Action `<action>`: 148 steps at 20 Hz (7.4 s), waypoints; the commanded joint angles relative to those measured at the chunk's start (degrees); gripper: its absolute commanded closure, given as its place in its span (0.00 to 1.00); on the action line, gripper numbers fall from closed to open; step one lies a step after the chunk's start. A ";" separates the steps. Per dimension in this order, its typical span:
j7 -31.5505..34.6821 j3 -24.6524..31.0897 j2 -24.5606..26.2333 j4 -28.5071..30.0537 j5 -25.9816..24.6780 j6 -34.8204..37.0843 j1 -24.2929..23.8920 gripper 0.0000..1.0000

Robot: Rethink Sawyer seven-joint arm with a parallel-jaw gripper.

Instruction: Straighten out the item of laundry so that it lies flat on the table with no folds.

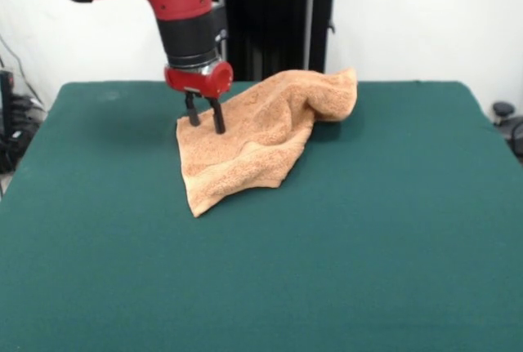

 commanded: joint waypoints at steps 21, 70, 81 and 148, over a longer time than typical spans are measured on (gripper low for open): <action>-39.20 4.54 11.12 -16.34 -14.52 19.96 -16.54 0.00; -46.94 8.27 10.16 -16.65 -15.38 20.95 -18.56 0.00; -44.27 7.28 9.89 -15.84 -15.96 20.16 -17.56 0.00; -60.19 5.91 5.81 -14.05 -13.16 26.31 -25.25 1.00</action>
